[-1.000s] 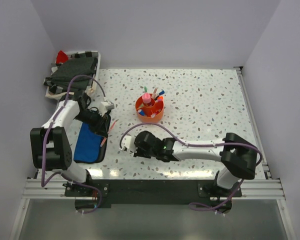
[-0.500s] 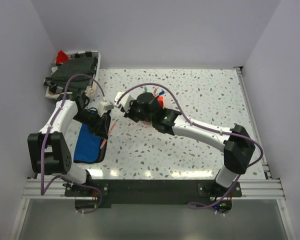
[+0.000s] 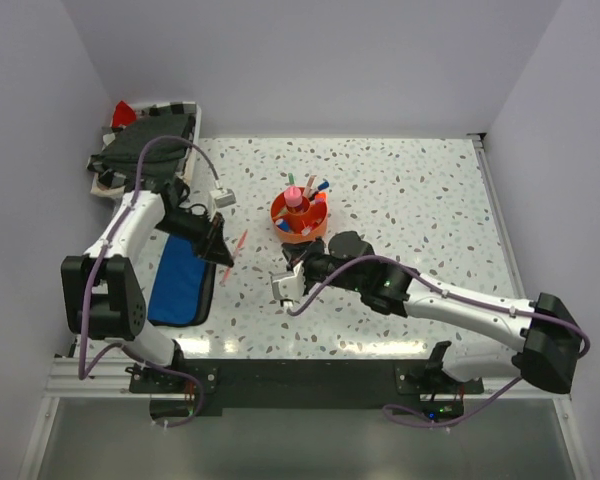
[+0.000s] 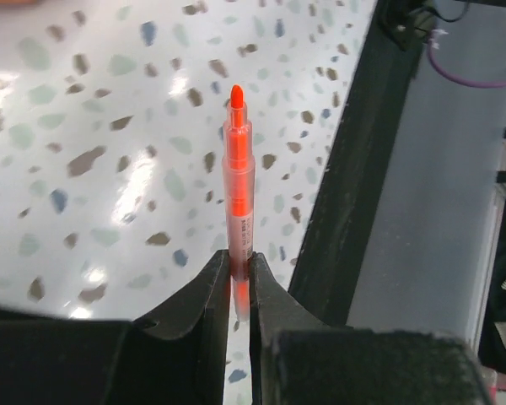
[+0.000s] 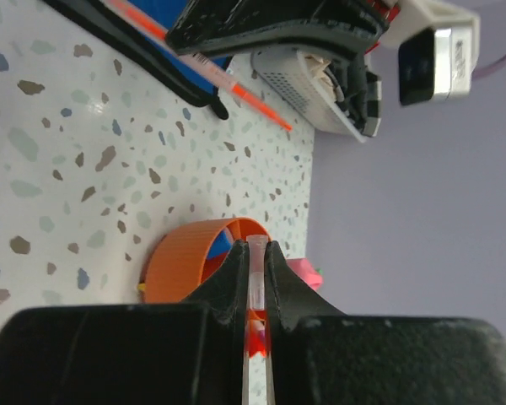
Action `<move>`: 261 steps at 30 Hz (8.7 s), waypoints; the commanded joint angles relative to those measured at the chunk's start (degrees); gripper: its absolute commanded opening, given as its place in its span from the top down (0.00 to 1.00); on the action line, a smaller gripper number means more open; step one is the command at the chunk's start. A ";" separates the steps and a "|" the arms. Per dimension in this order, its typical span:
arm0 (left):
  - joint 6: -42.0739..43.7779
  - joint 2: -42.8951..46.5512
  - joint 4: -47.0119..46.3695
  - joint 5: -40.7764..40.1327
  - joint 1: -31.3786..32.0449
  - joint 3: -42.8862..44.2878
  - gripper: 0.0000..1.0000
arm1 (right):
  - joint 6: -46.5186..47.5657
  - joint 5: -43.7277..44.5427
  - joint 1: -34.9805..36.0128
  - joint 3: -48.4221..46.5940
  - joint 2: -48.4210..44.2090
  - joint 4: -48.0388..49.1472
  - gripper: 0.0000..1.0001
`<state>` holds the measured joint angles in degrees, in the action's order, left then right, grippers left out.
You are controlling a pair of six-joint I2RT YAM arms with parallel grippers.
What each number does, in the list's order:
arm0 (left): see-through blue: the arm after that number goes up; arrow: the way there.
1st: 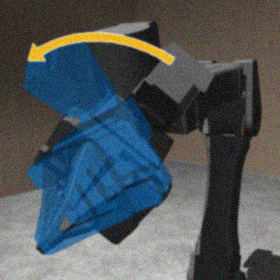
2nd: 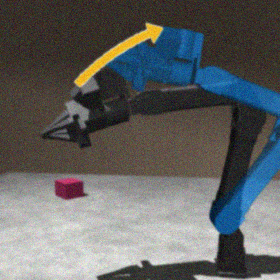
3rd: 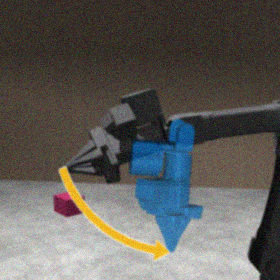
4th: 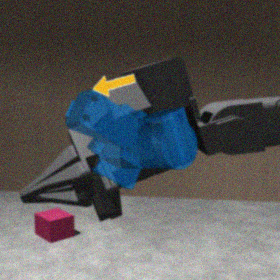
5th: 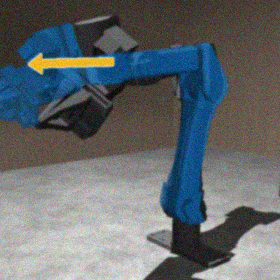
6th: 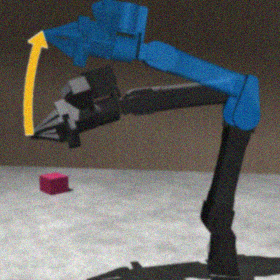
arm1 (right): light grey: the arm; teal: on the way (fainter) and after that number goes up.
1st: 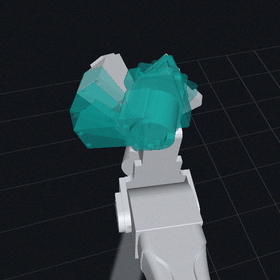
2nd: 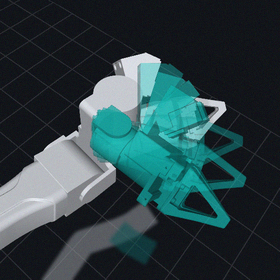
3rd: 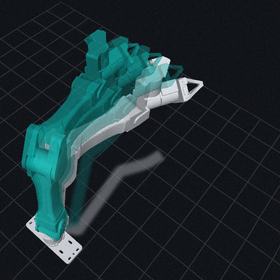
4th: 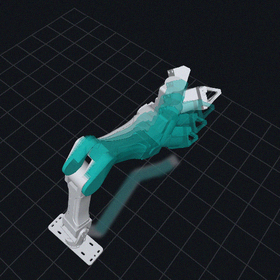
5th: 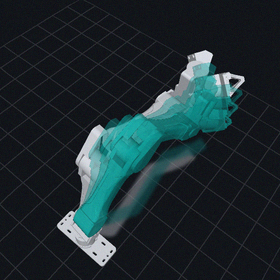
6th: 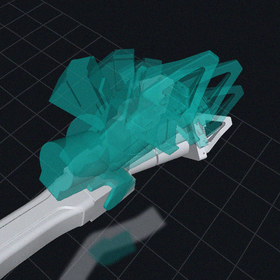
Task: Sort the stationery into containers
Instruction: Close the pen cap on the pen.
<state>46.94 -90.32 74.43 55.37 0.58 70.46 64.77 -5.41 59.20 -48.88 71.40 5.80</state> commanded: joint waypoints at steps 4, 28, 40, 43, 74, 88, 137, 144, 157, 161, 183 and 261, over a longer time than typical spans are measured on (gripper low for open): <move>-0.70 -2.13 0.89 16.84 11.79 1.09 1.00 | 14.93 5.05 0.30 -0.51 -7.49 -7.19 1.00; 2.10 -4.24 1.06 27.07 23.41 -7.17 1.00 | 16.18 -9.35 -3.65 0.02 -18.48 -29.01 1.00; 5.71 -8.02 0.98 26.01 27.01 -8.59 1.00 | 12.47 -12.43 -3.65 0.98 -20.68 -31.38 1.00; 5.36 -9.17 1.06 26.28 29.12 -7.44 1.00 | 14.93 -13.48 -3.74 1.60 -20.51 -30.42 1.00; 5.44 -12.33 1.06 26.71 34.40 -4.89 1.00 | 21.18 -19.46 -4.71 -1.74 -17.08 -35.68 1.00; 5.71 -12.60 1.06 26.72 34.58 -4.71 1.00 | 23.38 -19.90 -4.71 -3.67 -14.88 -39.46 1.00; 6.15 -15.50 0.98 27.24 34.40 -4.01 1.00 | 25.05 -19.73 -4.71 -4.82 -11.63 -41.67 1.00; 6.15 -15.76 1.06 27.42 34.49 -3.66 1.00 | 26.37 -19.99 -4.62 -4.91 -11.02 -41.57 1.00; 4.39 -16.20 1.06 27.33 34.49 -2.08 1.00 | 42.98 -19.11 -4.62 -8.59 -5.93 -53.70 1.00; 4.13 -16.29 1.06 27.33 34.40 -1.55 1.00 | 45.08 -18.24 -4.36 -9.65 -4.60 -54.41 1.00; 1.84 -19.27 0.98 29.53 34.40 4.51 1.00 | 26.46 -3.12 8.56 -12.99 1.11 -51.77 1.00; 0.79 -15.41 1.06 26.89 34.14 3.28 1.00 | 1.59 11.03 11.03 1.34 -18.75 -35.68 0.52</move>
<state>47.97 -108.81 75.31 80.20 34.68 72.34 67.92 7.46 70.46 -49.45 52.51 -31.99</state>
